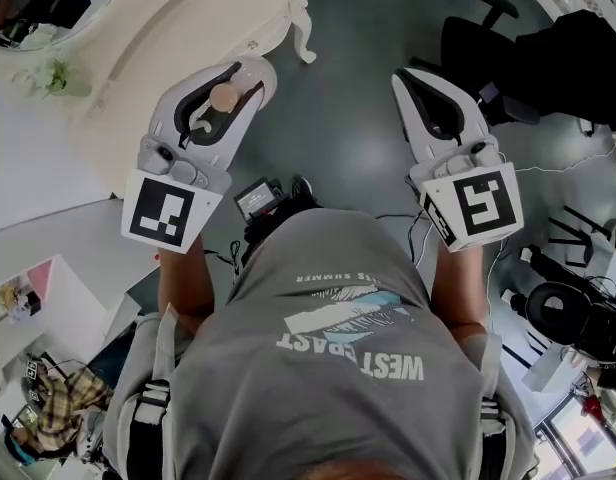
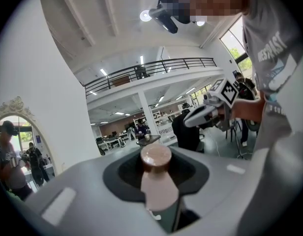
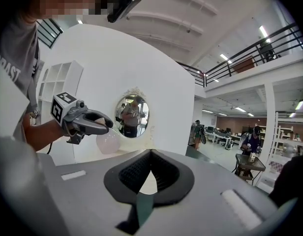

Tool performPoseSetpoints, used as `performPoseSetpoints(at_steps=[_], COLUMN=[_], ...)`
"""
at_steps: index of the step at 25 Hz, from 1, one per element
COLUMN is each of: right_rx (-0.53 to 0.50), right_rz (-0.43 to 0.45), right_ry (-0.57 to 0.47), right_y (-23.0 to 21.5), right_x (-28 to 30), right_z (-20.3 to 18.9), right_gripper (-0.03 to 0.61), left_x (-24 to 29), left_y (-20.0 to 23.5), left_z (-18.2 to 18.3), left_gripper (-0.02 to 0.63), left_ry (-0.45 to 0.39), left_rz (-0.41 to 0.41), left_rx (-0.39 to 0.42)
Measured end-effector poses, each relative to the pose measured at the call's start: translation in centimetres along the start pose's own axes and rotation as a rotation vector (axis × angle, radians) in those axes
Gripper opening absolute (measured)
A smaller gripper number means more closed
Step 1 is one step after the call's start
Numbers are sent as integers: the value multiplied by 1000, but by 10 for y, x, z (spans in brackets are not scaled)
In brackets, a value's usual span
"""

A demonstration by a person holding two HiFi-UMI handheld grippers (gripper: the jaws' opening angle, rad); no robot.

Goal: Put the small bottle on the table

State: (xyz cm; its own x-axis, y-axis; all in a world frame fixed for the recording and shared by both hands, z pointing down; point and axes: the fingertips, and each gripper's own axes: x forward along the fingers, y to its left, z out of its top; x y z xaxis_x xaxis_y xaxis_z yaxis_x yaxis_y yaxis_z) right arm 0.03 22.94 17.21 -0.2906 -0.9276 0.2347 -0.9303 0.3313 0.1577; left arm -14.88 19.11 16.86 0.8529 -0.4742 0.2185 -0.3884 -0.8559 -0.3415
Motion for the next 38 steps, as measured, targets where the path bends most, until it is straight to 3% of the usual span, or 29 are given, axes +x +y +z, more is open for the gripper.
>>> performPoseSetpoints(at_steps=[8, 14, 26, 38], right_rx=[-14, -18, -19, -4], right_rz=[-28, 7, 200, 354], right_ry=[22, 0, -51, -77], right_y=[9, 0, -48, -147], right_x=[34, 57, 144, 212], right_z=[12, 20, 25, 16], right_gripper=[2, 3, 3, 3], left_x=[7, 15, 64, 159], left_y=[38, 50, 92, 126], left_z=[-10, -11, -18, -14], left_gripper=[114, 114, 114, 114], left_ry=[-44, -43, 44, 154], left_rz=[-35, -20, 126, 263], left_rx=[0, -3, -39, -79])
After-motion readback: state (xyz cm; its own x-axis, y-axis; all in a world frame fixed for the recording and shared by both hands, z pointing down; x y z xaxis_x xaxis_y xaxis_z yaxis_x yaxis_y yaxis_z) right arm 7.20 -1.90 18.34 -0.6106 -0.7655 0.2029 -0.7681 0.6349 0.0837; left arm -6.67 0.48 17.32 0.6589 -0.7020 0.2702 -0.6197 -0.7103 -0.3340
